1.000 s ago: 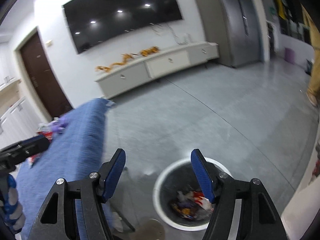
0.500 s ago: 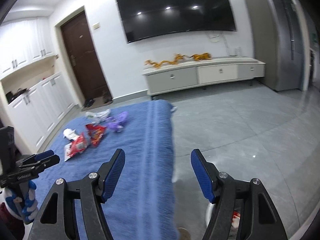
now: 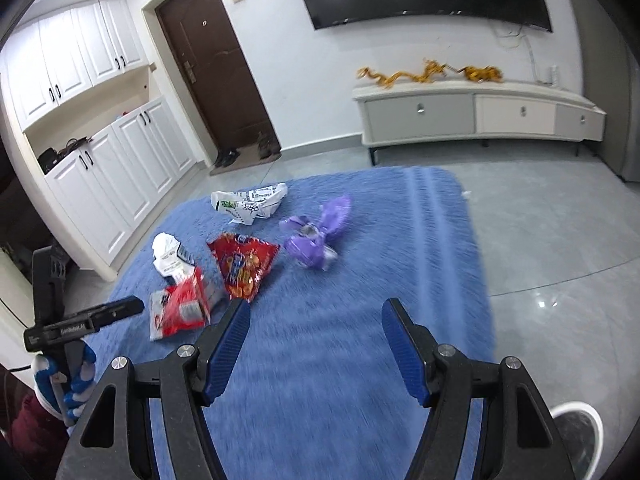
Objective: Collect trash
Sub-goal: 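Grasp the white printed packet with the left tool while the right tool grasps the purple bag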
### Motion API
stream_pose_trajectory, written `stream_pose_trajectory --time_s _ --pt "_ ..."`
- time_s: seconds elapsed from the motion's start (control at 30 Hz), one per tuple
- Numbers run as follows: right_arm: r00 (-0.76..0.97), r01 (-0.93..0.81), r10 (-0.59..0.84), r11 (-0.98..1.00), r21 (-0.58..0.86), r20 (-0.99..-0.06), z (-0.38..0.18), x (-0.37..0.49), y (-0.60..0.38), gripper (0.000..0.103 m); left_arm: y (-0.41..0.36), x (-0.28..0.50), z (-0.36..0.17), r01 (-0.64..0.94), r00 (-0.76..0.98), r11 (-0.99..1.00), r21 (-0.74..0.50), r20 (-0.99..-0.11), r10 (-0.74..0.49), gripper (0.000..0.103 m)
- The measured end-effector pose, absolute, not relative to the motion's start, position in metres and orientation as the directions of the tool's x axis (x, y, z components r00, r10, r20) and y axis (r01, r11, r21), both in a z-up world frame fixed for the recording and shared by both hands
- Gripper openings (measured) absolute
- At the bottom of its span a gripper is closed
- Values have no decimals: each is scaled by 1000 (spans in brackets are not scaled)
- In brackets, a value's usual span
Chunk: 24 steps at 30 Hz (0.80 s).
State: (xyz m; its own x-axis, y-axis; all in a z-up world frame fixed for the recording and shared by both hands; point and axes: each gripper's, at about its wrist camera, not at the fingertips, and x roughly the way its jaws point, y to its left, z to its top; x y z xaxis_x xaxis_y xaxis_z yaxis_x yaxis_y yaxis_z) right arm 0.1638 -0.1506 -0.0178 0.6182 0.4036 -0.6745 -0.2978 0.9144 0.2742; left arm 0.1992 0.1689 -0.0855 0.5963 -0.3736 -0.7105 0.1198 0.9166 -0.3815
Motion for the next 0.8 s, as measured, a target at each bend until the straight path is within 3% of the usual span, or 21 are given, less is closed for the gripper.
stream_pose_trajectory --time_s 0.27,0.43,0.63,0.67,0.7,0.77,0.8 --pt "597 -294 382 922 251 -705 -39 229 -123 66 160 226 -101 232 487 822 -519 -670 -560 72" --pt "562 -273 413 910 311 -716 -55 257 -118 66 154 227 -106 248 461 790 -561 -649 -605 53" --pt "535 -259 418 908 328 -734 -71 271 -108 65 149 216 -103 255 468 791 -557 -644 -605 20" --pt "531 -262 422 906 332 -735 -73 271 -107 52 148 214 -102 255 472 793 -553 -645 -601 16" --pt "523 -266 431 902 340 -735 -75 270 -107 50 146 210 -100 257 478 798 -545 -645 -596 9" --pt "530 -272 434 901 338 -729 -75 266 -106 49 143 203 -98 255 493 805 -536 -644 -585 8" --pt "531 -277 438 899 340 -726 -74 263 -107 40 142 199 -96 254 499 807 -533 -642 -581 4"
